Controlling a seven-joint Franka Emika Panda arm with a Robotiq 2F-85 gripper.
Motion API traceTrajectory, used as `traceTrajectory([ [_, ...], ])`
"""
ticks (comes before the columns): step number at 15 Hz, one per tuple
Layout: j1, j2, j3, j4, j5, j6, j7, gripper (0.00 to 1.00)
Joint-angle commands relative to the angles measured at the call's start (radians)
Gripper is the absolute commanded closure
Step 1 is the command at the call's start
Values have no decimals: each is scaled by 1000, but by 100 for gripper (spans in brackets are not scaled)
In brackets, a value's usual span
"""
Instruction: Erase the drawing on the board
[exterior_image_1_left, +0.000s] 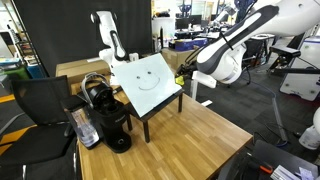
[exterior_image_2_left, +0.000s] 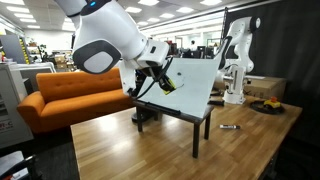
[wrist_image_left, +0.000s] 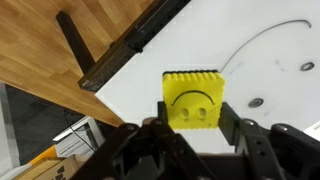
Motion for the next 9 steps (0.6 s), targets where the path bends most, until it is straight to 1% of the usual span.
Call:
traceTrajectory([
  [1,30,35,-46,25,-134,0,135,73],
  [4,67,58,-89,49,-200,0,197,73],
  [9,138,104,-154,113,-249,0,248,73],
])
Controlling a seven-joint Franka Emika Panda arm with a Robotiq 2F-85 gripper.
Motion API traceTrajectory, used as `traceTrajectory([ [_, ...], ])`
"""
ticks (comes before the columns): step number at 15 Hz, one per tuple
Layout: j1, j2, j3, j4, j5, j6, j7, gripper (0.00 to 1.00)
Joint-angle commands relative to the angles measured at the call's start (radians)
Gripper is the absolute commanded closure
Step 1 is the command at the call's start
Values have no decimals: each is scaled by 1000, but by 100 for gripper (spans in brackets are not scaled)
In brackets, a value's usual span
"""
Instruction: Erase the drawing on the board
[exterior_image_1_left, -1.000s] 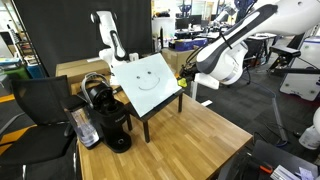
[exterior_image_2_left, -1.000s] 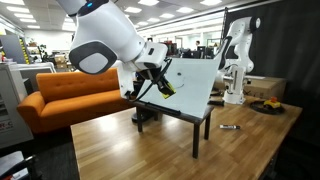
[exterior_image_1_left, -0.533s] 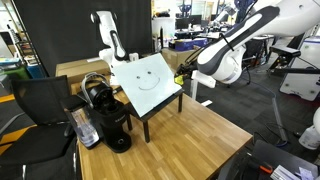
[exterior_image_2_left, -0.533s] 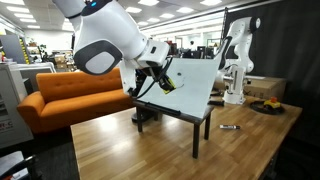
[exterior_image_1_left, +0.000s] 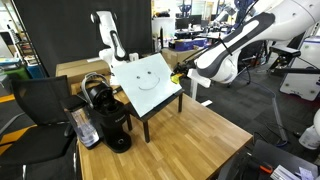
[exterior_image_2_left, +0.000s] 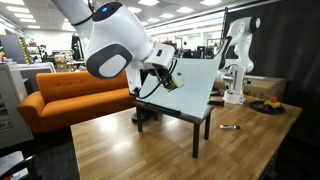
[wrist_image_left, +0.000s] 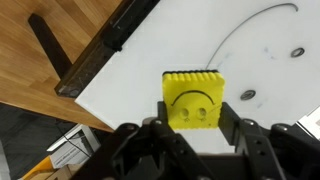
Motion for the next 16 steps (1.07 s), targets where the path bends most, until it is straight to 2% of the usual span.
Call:
traceTrajectory([
  [1,58,58,-49,60,-40,0,34,73],
  [9,176,141,-126,152,-53,0,37,73],
  [16,192,182,-126,140,-98,0,28,73],
])
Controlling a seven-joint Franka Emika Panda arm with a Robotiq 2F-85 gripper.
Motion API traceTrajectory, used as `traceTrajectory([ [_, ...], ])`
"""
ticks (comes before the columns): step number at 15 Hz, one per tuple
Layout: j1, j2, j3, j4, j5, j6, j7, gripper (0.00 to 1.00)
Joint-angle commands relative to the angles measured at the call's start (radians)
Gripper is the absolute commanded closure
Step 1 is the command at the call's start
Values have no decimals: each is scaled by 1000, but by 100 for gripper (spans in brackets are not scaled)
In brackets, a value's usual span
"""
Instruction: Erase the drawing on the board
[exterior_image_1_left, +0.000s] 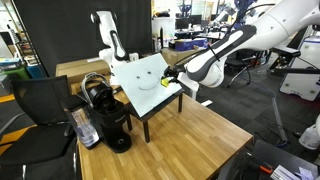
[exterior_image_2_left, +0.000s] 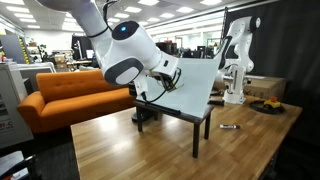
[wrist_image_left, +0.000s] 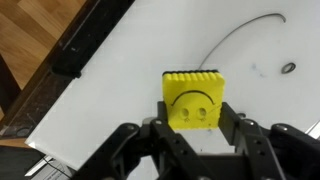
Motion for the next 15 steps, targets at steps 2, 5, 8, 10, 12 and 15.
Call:
traceTrajectory([
  [2,6,6,-9,-1,-29,0,19,73],
  [5,6,8,-10,-3,-30,0,18,48],
  [8,6,8,-10,-3,-30,0,18,48],
  [10,6,8,-10,-3,-30,0,18,48],
  [12,6,8,-10,-3,-30,0,18,48],
  [15,6,8,-10,-3,-30,0,18,48],
])
